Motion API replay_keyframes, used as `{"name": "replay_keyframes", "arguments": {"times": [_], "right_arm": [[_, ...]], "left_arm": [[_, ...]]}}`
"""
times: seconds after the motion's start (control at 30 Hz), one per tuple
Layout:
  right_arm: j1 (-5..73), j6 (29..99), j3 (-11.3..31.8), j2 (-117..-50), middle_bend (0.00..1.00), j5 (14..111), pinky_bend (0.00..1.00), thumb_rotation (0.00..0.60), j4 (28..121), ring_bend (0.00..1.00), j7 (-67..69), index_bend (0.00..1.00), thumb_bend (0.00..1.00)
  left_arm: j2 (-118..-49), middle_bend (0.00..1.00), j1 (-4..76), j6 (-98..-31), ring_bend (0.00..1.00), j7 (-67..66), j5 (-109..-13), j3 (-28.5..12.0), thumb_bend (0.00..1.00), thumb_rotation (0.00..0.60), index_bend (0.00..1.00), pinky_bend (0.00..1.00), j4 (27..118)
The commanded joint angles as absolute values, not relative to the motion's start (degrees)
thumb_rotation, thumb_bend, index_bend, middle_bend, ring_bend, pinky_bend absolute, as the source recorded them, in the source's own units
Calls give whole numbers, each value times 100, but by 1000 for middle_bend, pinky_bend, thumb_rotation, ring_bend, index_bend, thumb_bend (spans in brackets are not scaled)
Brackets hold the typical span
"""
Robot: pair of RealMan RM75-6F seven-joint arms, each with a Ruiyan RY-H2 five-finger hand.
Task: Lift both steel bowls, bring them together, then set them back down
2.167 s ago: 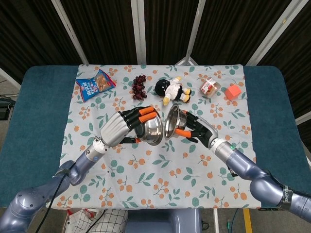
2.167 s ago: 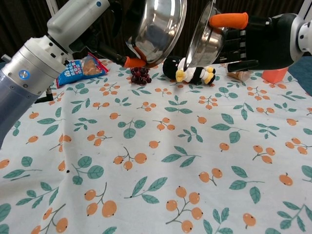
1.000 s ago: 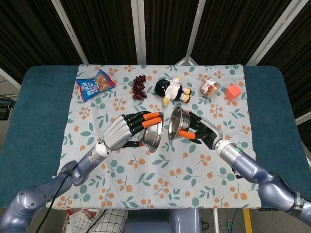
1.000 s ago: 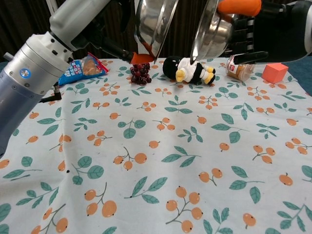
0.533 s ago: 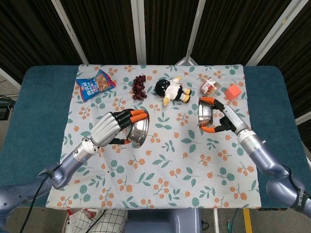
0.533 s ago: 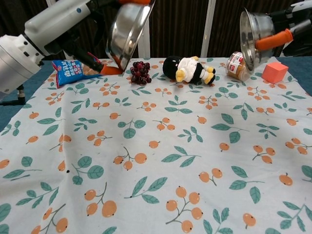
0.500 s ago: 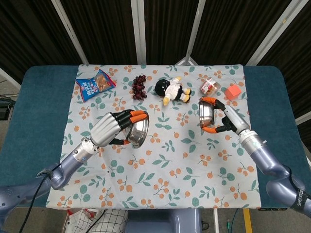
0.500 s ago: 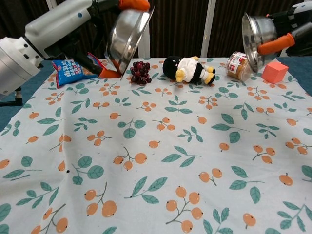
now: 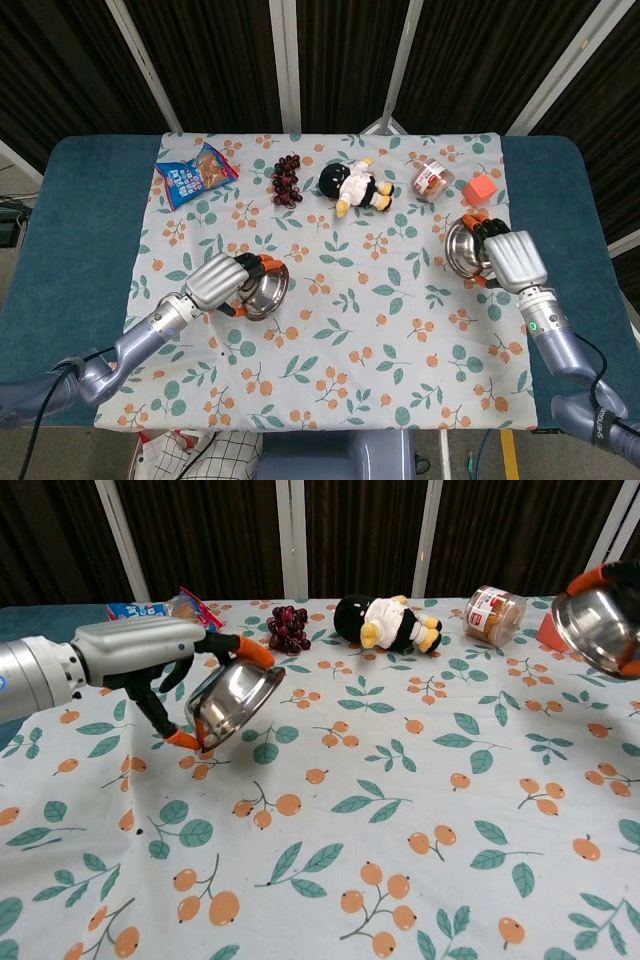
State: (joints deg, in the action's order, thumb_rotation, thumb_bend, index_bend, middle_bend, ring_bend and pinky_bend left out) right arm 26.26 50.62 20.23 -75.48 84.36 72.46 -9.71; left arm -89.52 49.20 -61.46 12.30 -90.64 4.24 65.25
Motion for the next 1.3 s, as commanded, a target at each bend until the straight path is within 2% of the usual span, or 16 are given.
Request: {"name": "replay_keyframes", "arguments": {"times": [0.03,0.17,0.27,0.37,0.4,0.47,0.57,0.63,0.73,0.83,0.97,1.1,1.3], "right_arm": [[2540,5223,1596,-7865,741,8482,986,600,6723,782,-1291,804,357],[2490,5346,1355,-8026,740,8473,986,600,6536,780,-1623,774,356],[2468,5427,1243,-8082,694,8458,986,600,6532,750,-1766,698,356],[2482,5299,1151,-8051,600,8354,943,600,6622,687,-1751,547,357],[2490,5252,1130,-8033,556,8323,905,600,6657,655,-1718,467,357],[2516,5155,1075,-7981,485,8275,838,600,6742,598,-1622,333,357],[2543,5080,1025,-7913,359,8242,728,600,6900,464,-1264,108,357],[2573,4998,999,-7834,264,8216,659,600,7029,355,-971,16,358],[2628,4809,951,-7693,153,8156,586,600,7227,242,-614,0,358],[2670,4621,923,-7559,73,8074,538,600,7489,170,-134,0,357],[2721,4400,965,-7332,2,7980,461,600,7954,68,861,0,358],[2790,4277,948,-7155,0,8057,382,600,8188,1,1508,0,350],[2836,4384,906,-6980,0,8274,333,600,8404,0,2129,0,329]], "left_arm": [[-8989,698,4941,-5842,534,1115,-8921,456,448,600,524,628,6560],[-9095,680,4936,-5627,521,1052,-8861,448,448,600,512,613,6463],[-9138,653,4941,-5534,501,1013,-8852,430,434,600,496,580,6419],[-9187,617,4935,-5500,475,902,-8839,390,417,600,473,536,6354],[-9210,604,4929,-5499,465,854,-8834,377,417,600,462,522,6327],[-9263,553,4911,-5493,425,754,-8818,348,413,600,404,477,6277],[-9312,462,4896,-5458,348,655,-8804,325,380,600,288,409,6227],[-9332,396,4887,-5421,300,619,-8783,307,344,600,217,372,6215],[-9352,284,4874,-5347,219,550,-8735,281,315,600,127,330,6197],[-9368,159,4860,-5238,114,482,-8657,255,302,600,51,282,6193],[-9381,53,4837,-5111,24,445,-8579,234,237,600,0,237,6202],[-9373,10,4802,-5049,0,456,-8526,217,192,600,0,211,6248],[-9333,0,4717,-5233,0,536,-8585,170,149,600,0,186,6348]]}}
